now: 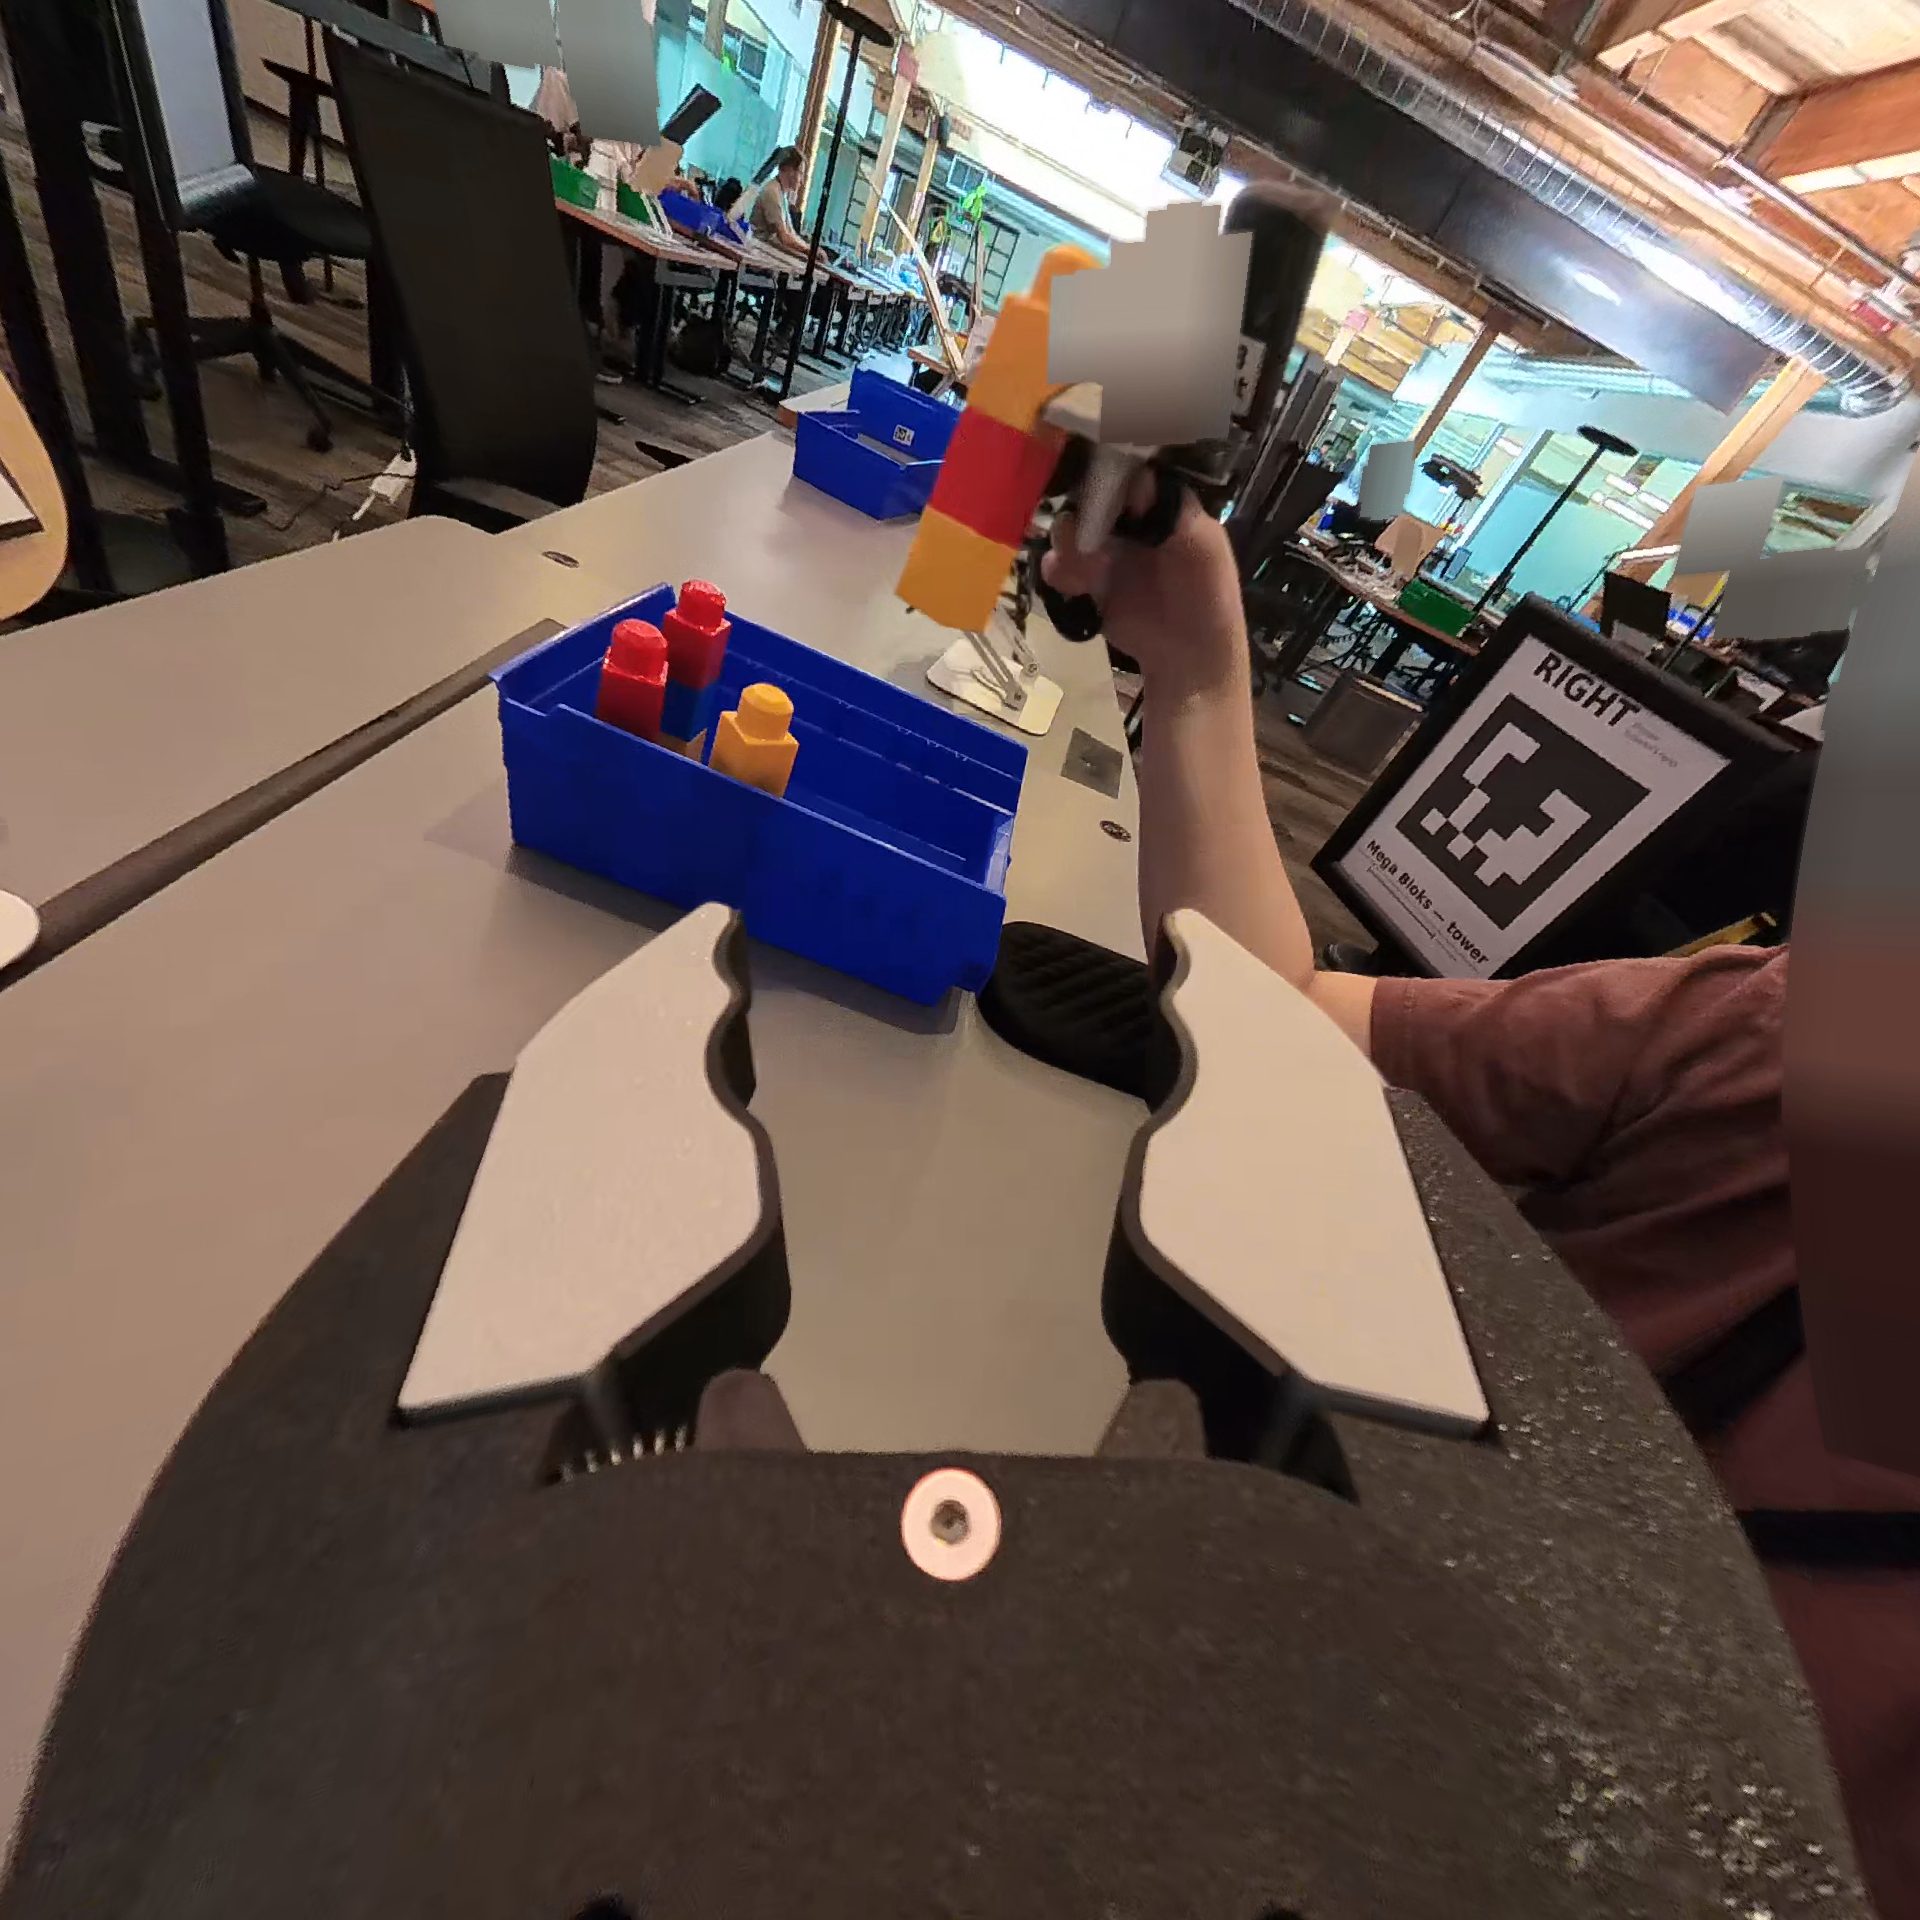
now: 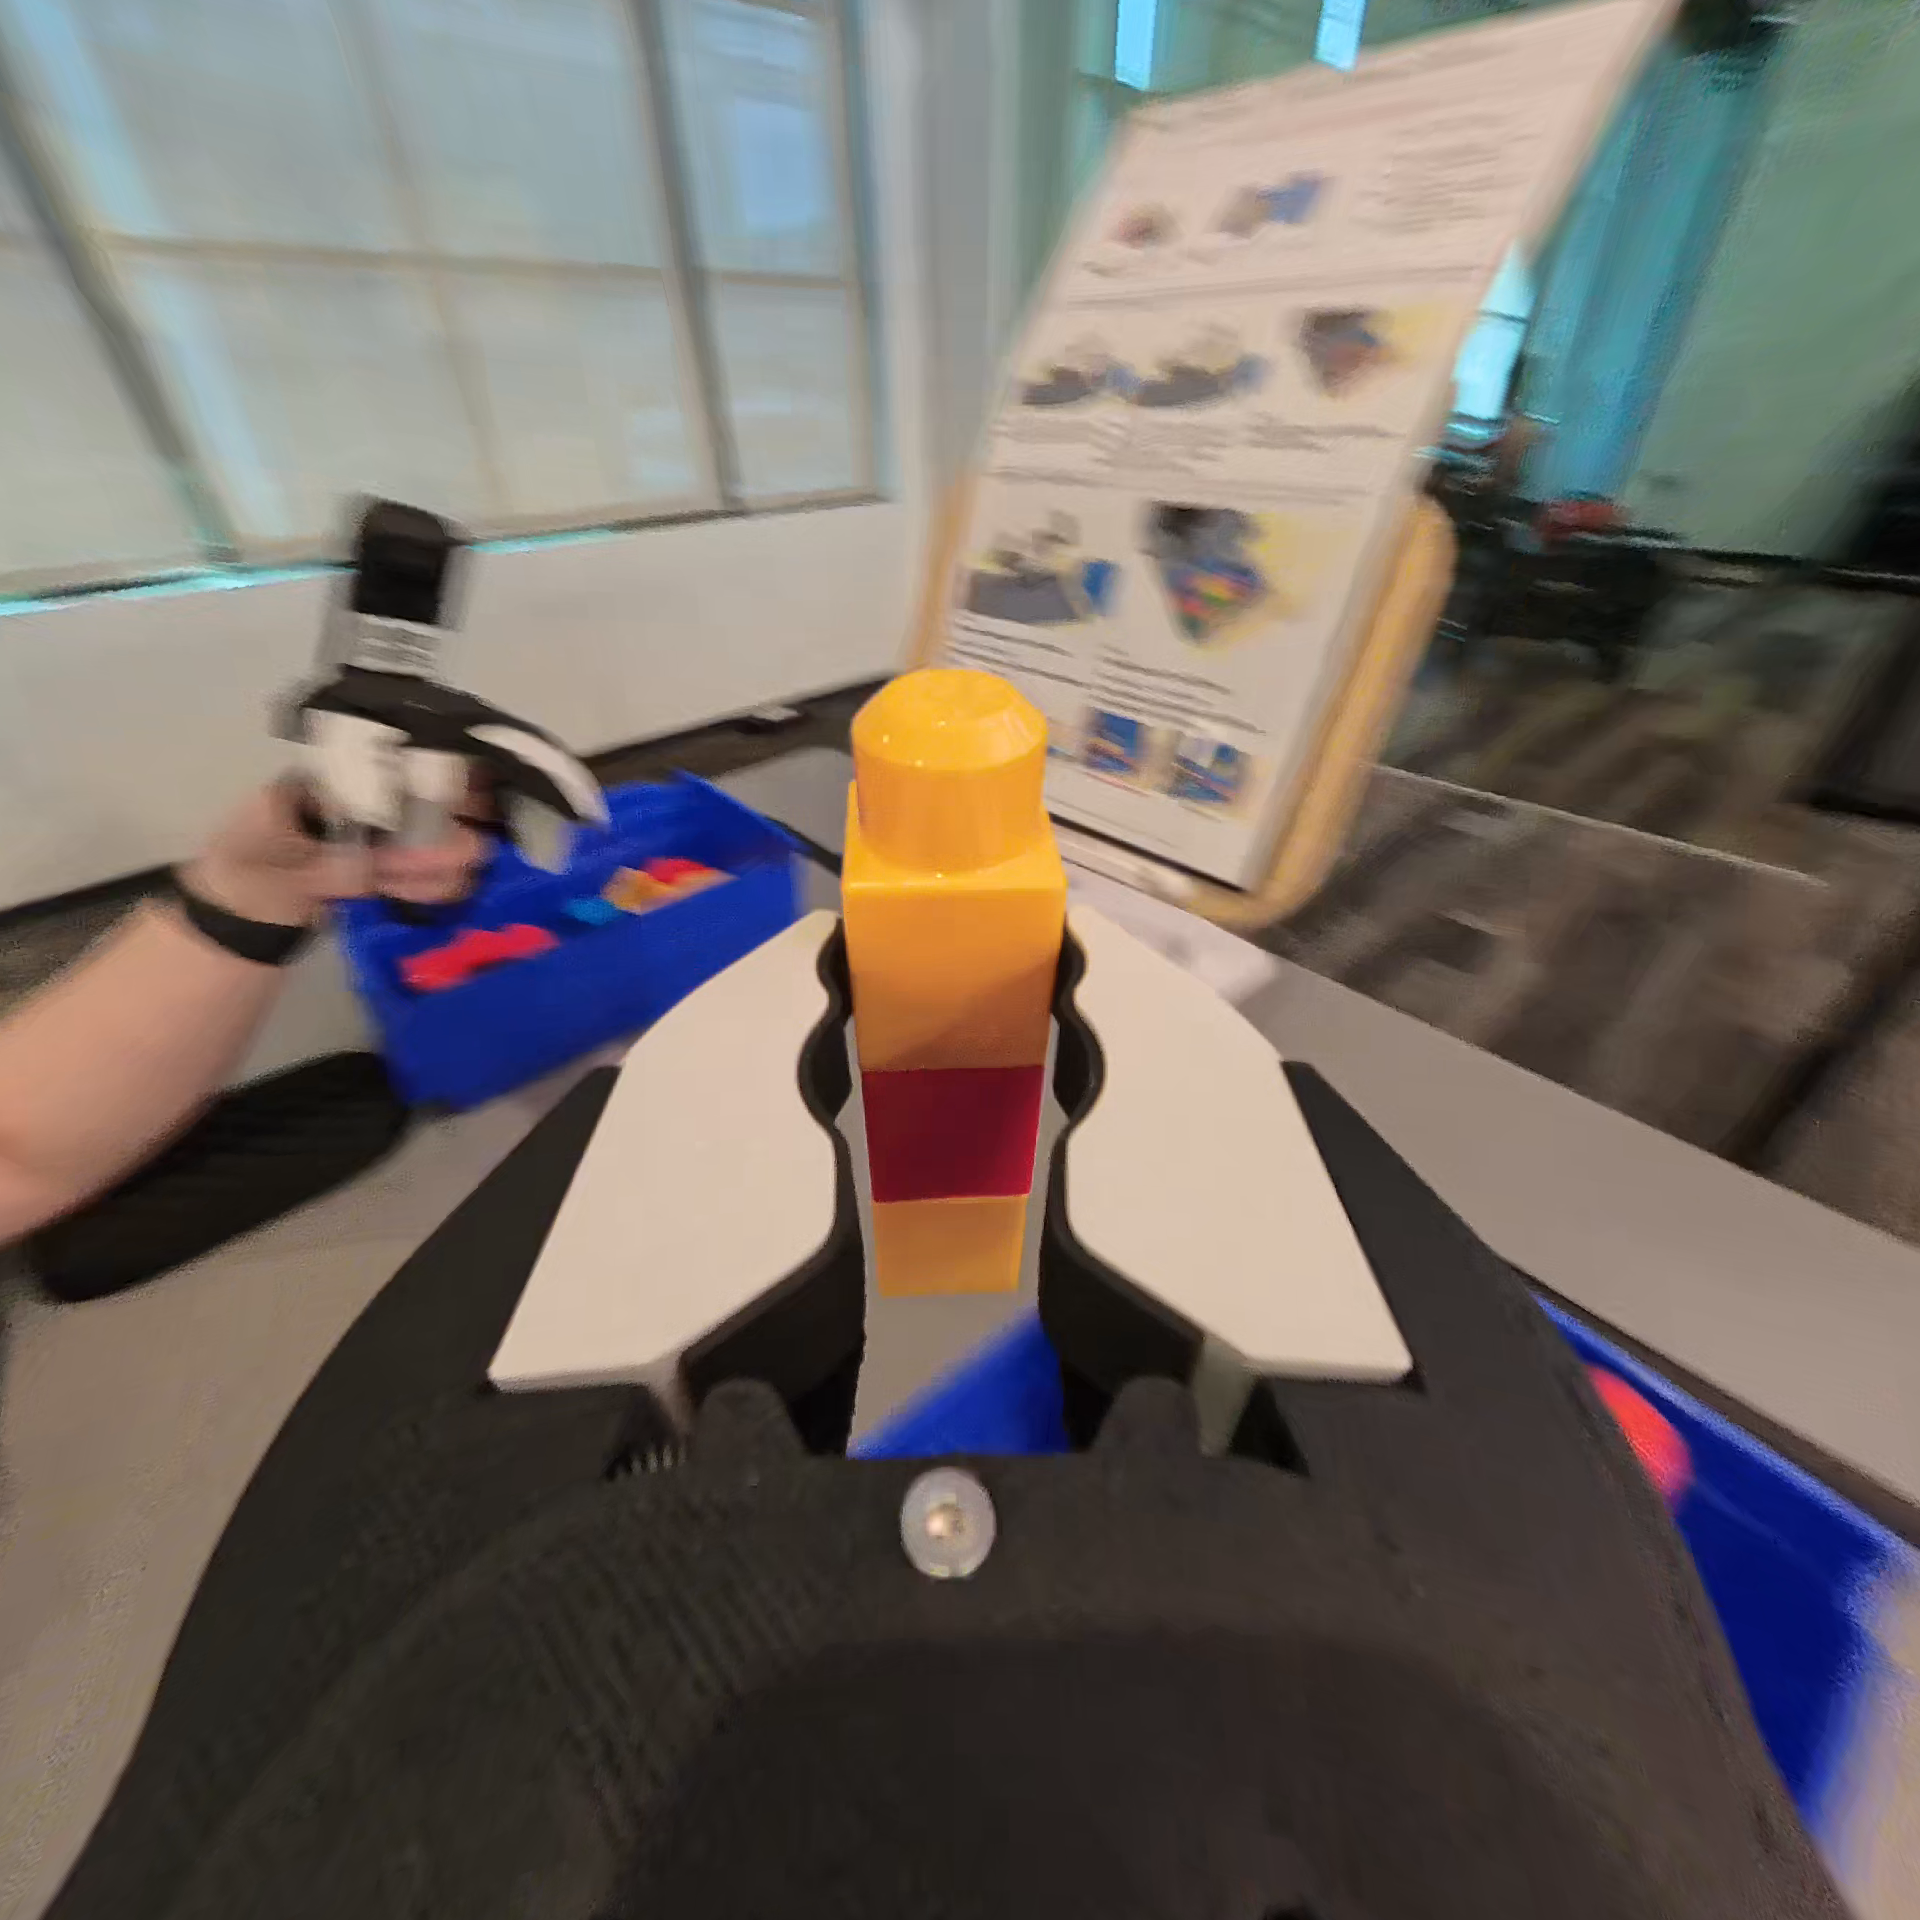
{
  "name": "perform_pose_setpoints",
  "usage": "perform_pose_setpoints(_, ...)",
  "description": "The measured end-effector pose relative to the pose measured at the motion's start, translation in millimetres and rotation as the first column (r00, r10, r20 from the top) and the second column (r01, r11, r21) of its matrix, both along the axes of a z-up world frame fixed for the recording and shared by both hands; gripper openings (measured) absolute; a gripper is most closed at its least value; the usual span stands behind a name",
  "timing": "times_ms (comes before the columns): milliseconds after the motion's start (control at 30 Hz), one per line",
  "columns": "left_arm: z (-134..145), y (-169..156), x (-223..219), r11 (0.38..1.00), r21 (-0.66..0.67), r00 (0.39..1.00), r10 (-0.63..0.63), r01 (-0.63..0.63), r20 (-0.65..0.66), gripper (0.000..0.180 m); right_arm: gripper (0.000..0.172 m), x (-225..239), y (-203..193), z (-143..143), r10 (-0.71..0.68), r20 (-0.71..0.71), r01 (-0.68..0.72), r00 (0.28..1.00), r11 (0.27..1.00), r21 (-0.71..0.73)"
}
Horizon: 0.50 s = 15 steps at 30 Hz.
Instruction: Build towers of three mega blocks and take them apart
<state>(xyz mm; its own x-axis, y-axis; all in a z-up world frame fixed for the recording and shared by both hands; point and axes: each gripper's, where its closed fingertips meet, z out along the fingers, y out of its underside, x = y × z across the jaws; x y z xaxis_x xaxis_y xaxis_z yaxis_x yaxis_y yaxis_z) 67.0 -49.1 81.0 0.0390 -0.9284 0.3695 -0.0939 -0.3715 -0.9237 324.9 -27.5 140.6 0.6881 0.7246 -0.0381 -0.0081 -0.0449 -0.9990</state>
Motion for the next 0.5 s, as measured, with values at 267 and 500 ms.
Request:
perform_pose_setpoints(267, -9, -3, 6, 1.000, -0.012, 0.999, -0.018, 0.018, -0.041, 0.072, 0.037, 119, 77, -113, -0.487, 0.026, 0.479, 0.873, 0.846, -0.235)
perform_pose_setpoints(500, -15, -1, 11, 0.999, -0.025, 0.998, -0.033, 0.032, -0.053, 0.070, 0.036, 146, 96, -152, -0.716, 0.082, 0.715, 0.694, 0.670, -0.200)
